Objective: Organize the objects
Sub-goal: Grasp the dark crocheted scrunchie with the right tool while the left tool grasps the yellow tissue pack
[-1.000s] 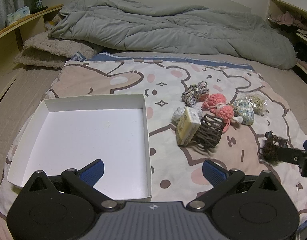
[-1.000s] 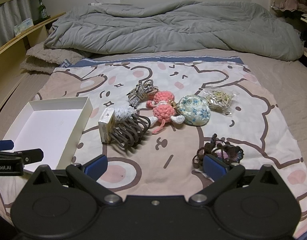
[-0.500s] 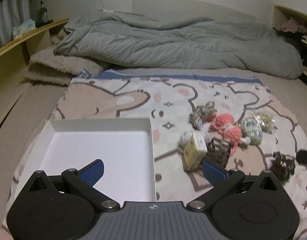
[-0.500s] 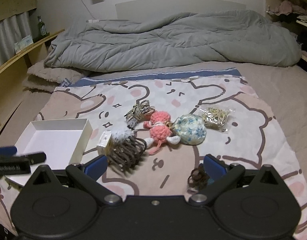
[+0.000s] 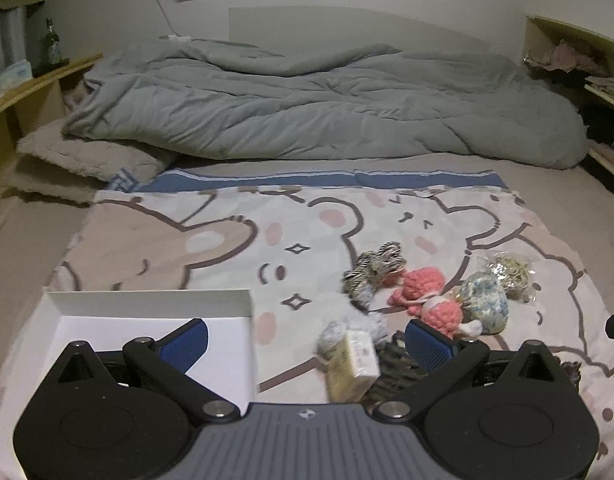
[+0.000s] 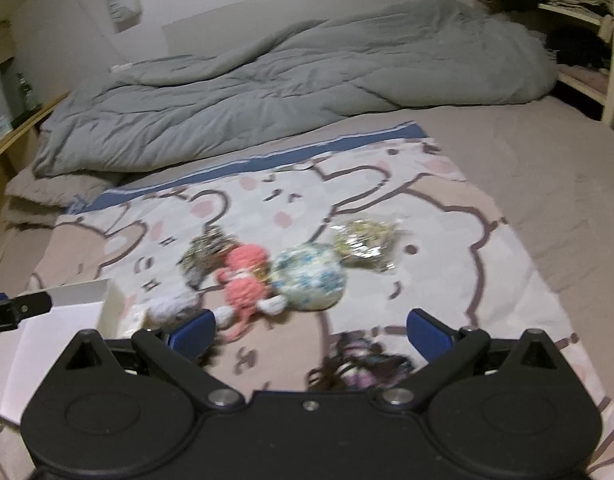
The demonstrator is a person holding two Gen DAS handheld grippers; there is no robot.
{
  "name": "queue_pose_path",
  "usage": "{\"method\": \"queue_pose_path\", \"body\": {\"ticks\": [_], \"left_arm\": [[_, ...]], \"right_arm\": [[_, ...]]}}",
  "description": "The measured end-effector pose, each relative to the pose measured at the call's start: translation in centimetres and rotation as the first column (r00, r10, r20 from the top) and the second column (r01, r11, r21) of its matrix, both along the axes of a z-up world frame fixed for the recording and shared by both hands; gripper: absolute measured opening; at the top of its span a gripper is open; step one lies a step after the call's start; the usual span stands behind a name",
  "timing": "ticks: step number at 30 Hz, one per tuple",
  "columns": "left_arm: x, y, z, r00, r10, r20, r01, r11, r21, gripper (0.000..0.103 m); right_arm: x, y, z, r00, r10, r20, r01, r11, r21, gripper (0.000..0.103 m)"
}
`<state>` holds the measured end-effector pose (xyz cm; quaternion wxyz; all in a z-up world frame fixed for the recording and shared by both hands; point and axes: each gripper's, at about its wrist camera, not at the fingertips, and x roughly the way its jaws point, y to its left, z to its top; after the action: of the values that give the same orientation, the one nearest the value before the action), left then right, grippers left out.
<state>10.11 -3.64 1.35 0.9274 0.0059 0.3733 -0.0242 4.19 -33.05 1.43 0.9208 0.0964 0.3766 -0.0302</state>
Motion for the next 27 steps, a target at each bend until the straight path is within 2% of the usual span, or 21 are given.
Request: {"method": "queue_pose_path", "body": {"ticks": [2, 4, 5, 8, 10, 14, 20, 24, 27], "left_arm": [[0.8, -0.5, -0.8, 1.0, -0.014, -0.015, 0.014, 1.0, -0.011, 0.103], [1.7, -1.0, -1.4, 0.999, -0.043, -0.024, 0.043, 0.999, -0.015, 0.103], [2.0, -1.1, -1.6, 0.998, -0.051, -0.023, 0.05, 0.999, -0.015, 0.103], [2.9, -1.2, -2.4, 0.999, -0.045, -0.02, 0.044, 0.999, -0.026, 0.103], [3.6, -1.1, -3.3, 0.998, -0.041, -0.049, 0.039, 0.998, -0.051, 0.103], [4.9, -0.9, -4.9, 0.992, -0.051, -0.119, 0.044, 0.997, -0.063, 0.103], [6.5, -0.2, -6.8, 0.973, -0.107, -0.206, 0.079, 0.987, -0.141, 0.101], [7.3, -0.6, -7.5, 0.962, -0.136, -0.239, 0.1, 0.983, -0.157, 0.088], [7.7, -0.7, -8.3, 0.954, -0.145, -0.263, 0.099, 0.978, -0.183, 0.078]], "right_arm": [[0.6, -1.0, -0.5, 0.999, -0.034, -0.005, 0.034, 0.999, -0.014, 0.098], [1.1, -2.2, -1.3, 0.998, -0.057, -0.02, 0.057, 0.998, -0.015, 0.087], [1.4, -2.7, -1.8, 0.997, -0.07, -0.031, 0.07, 0.997, -0.009, 0.085], [2.2, -4.0, -3.2, 0.992, -0.104, -0.071, 0.105, 0.994, 0.012, 0.072], [2.9, -4.6, -4.2, 0.987, -0.12, -0.108, 0.125, 0.991, 0.041, 0.063], [4.1, -5.3, -6.1, 0.971, -0.155, -0.183, 0.175, 0.98, 0.095, 0.063], [5.7, -4.9, -8.1, 0.951, -0.186, -0.246, 0.208, 0.976, 0.067, 0.063], [6.7, -4.6, -9.0, 0.949, -0.178, -0.259, 0.195, 0.98, 0.041, 0.064], [7.2, -4.1, -10.3, 0.942, -0.183, -0.28, 0.183, 0.983, -0.028, 0.066]]}}
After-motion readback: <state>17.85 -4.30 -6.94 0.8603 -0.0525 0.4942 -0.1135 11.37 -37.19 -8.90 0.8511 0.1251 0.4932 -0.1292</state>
